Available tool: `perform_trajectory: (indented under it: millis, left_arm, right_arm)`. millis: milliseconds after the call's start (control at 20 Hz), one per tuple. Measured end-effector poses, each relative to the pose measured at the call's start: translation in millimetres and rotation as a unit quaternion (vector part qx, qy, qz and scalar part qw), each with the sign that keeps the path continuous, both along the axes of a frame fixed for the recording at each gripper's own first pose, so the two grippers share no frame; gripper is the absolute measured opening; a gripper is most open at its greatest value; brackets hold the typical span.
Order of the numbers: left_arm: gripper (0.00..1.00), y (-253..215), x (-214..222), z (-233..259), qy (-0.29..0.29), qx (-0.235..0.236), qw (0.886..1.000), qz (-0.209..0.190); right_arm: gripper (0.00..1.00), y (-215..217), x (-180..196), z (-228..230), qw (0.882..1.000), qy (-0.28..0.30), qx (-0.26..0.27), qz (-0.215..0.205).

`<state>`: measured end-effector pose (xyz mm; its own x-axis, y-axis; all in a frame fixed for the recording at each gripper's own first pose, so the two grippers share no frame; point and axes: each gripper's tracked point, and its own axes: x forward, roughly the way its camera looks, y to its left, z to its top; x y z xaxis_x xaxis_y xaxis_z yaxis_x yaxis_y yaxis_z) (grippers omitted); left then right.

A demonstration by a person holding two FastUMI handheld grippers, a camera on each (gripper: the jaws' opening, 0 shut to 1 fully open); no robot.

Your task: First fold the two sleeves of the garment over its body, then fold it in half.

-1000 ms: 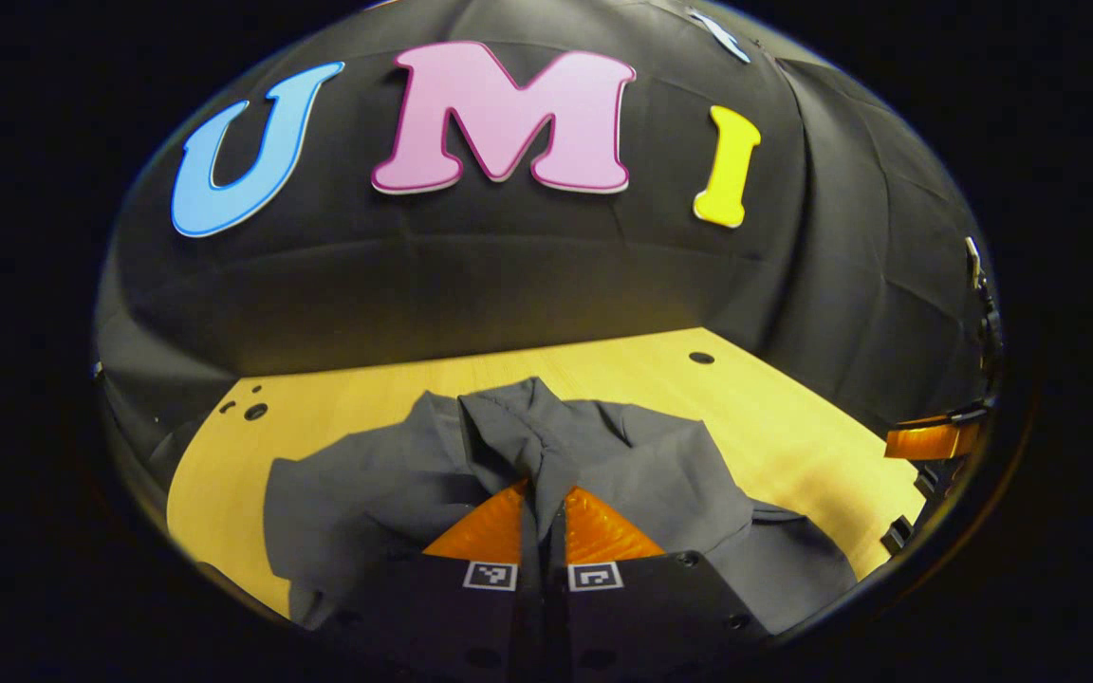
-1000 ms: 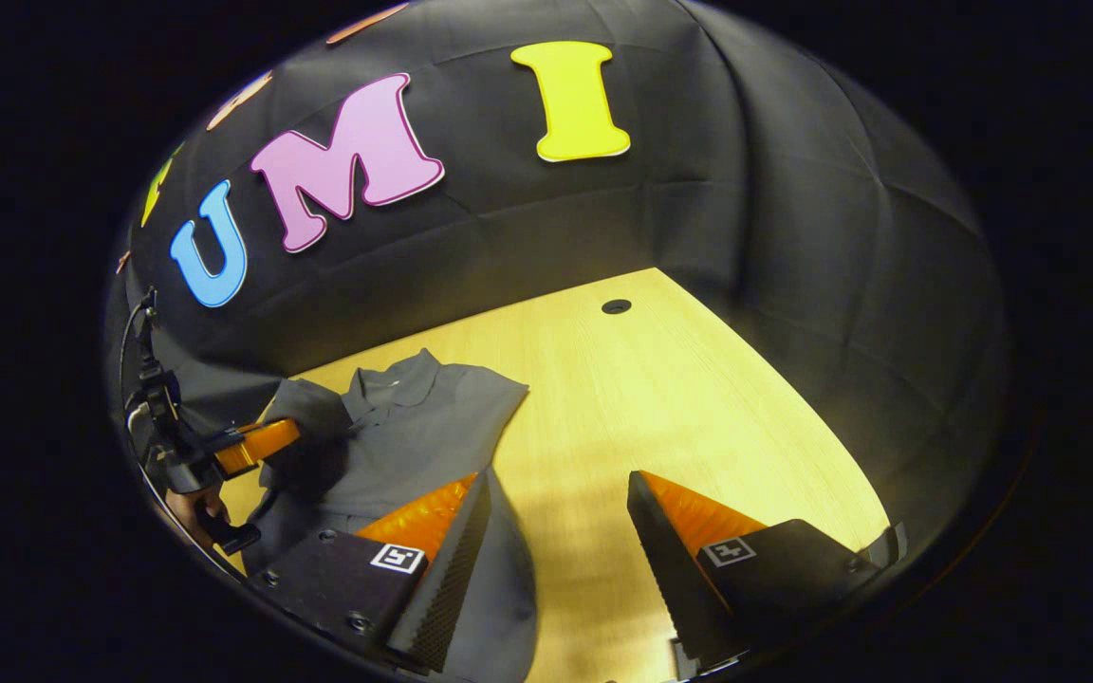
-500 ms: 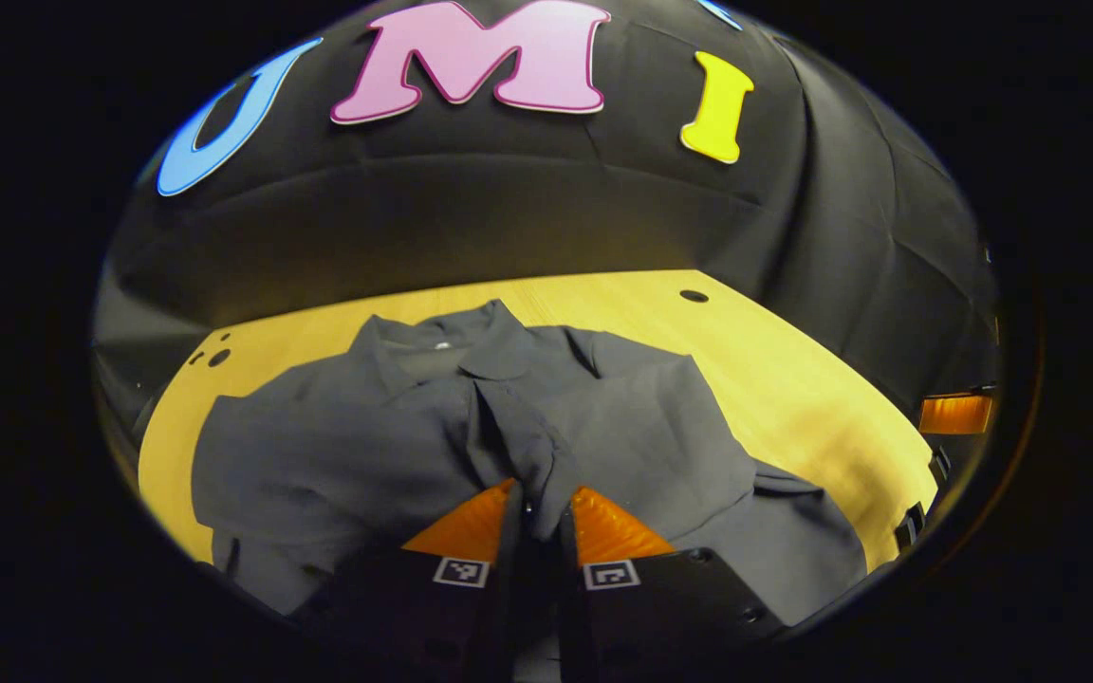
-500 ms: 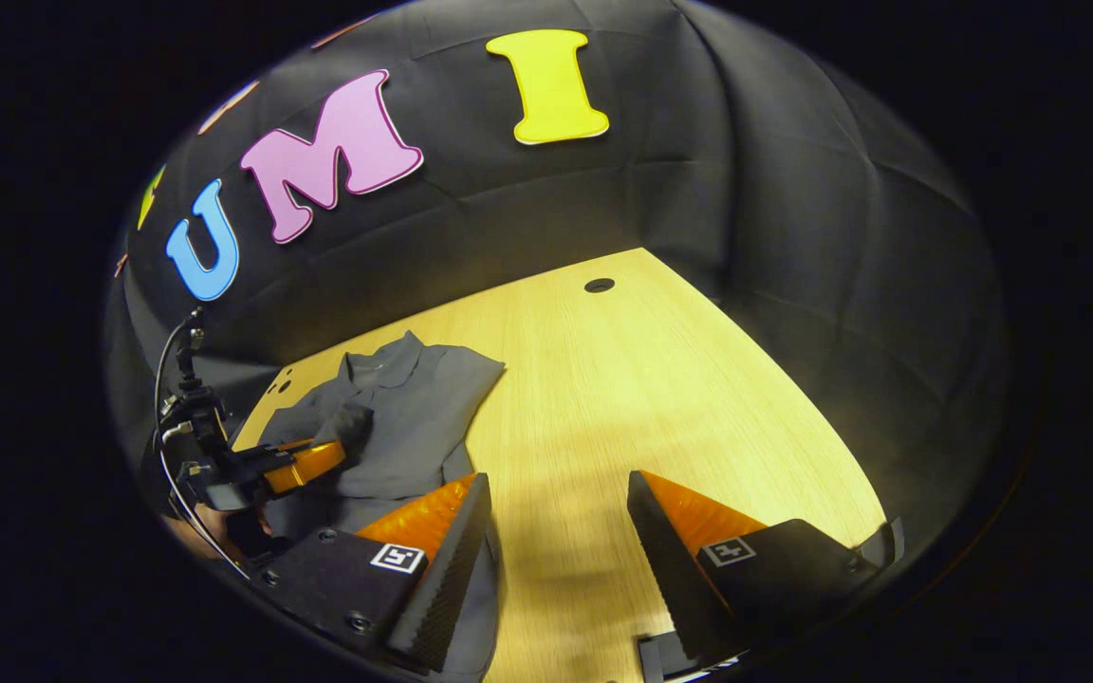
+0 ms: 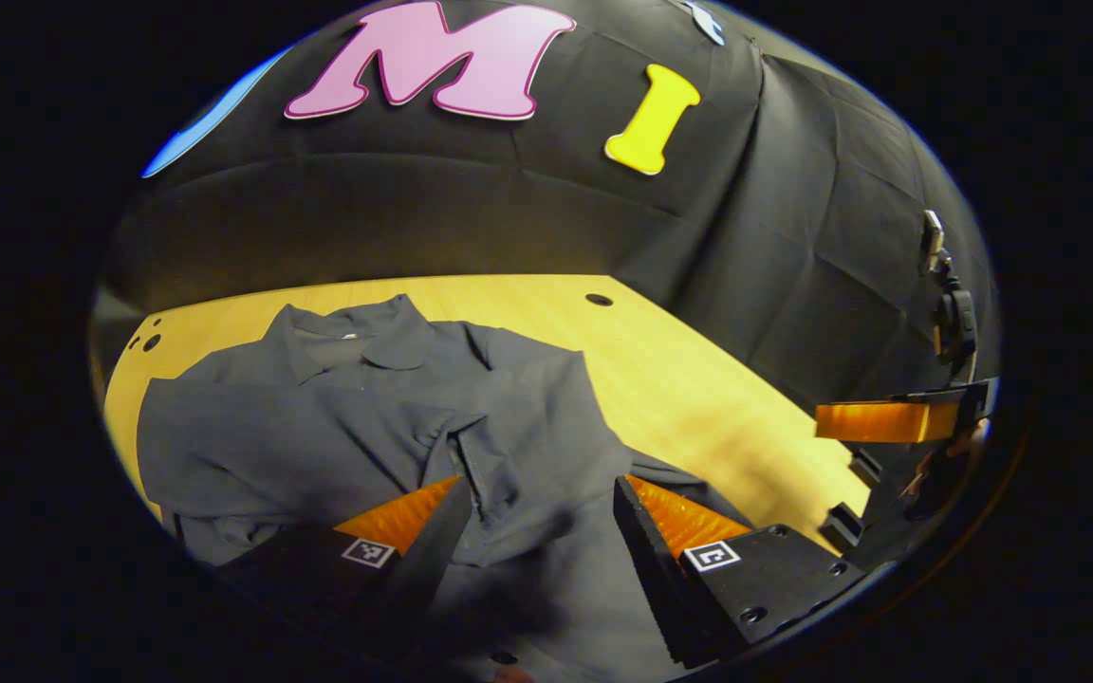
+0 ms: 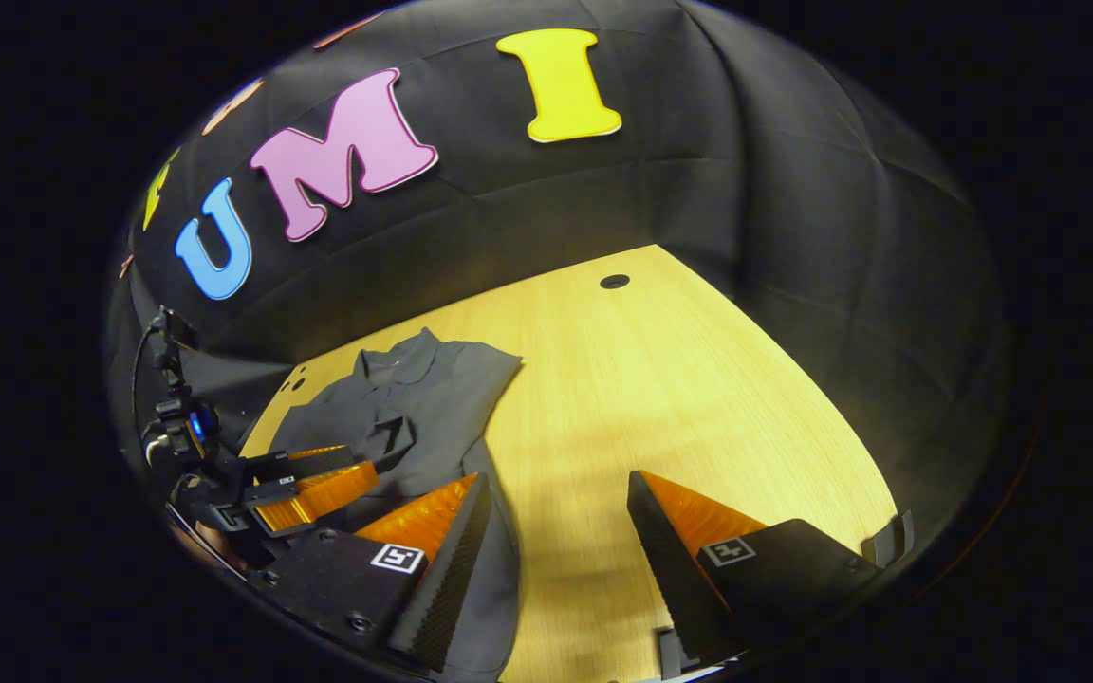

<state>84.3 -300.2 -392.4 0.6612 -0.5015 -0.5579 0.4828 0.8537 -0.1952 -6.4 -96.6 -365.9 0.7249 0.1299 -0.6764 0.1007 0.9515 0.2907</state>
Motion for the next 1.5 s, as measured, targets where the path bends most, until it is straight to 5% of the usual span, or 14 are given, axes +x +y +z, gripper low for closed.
perform_trajectory:
  millis: [300, 650, 1100, 1500]
  left_arm:
    - [0.95, 59.4, -51.0, 42.4, -0.004, -0.014, 0.999, 0.049]
    - [0.96, 171.8, -104.2, 63.7, -0.011, 0.042, 0.994, 0.102]
    - [0.95, 314.1, -183.2, 11.7, 0.080, 0.106, 0.972, 0.195]
    - [0.96, 356.8, -214.1, -51.7, 0.169, 0.126, 0.951, 0.224]
  right_arm:
    - [0.97, 45.9, -34.2, 7.2, 0.999, 0.020, 0.006, 0.047]
    - [0.98, 82.8, -99.4, 1.4, 0.995, 0.072, -0.016, 0.072]
    - [0.99, 97.3, -159.6, -30.8, 0.987, 0.139, -0.040, 0.073]
    - [0.99, 113.7, -176.6, -65.5, 0.981, 0.176, -0.037, 0.075]
